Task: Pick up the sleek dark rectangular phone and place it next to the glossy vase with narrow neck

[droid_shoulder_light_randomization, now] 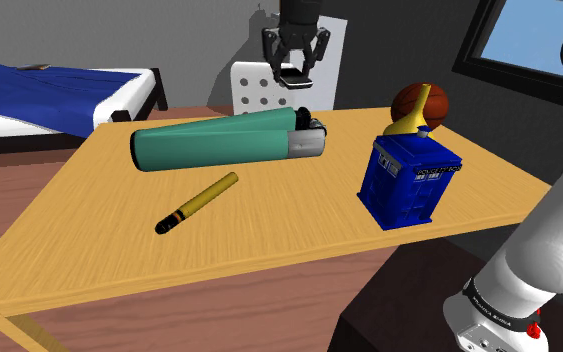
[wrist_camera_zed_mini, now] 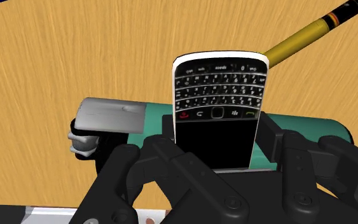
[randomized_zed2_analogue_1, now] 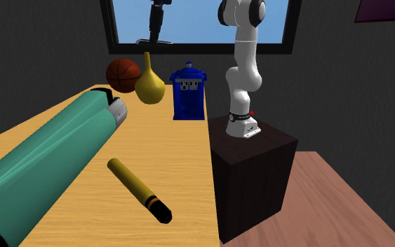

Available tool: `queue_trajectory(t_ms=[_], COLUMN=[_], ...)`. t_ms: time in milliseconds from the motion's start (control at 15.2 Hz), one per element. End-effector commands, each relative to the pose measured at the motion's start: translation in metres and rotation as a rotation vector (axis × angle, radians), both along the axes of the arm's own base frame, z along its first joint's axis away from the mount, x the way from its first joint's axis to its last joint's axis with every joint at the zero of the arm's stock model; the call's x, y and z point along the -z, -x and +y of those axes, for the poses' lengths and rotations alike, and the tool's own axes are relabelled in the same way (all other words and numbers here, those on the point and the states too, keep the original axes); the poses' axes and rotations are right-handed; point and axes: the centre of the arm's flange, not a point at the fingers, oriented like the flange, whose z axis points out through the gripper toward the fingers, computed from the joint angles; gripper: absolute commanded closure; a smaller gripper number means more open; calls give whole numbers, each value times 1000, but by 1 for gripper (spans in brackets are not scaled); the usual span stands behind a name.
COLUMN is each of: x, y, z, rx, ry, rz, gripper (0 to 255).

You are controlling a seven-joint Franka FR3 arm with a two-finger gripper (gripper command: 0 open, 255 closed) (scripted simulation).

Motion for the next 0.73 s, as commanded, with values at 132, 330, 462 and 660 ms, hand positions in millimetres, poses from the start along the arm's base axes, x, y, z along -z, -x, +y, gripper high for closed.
queue_trajectory(t_ms=[132, 330, 462, 660], x=[0, 0, 0, 0], y=[0, 0, 0, 0], z=[-52, -91, -118, -157], rx=[-2, -2, -2, -2], ry=[-1, -1, -1, -1], rz=[0, 0, 0, 0], gripper=[255, 255, 255, 255])
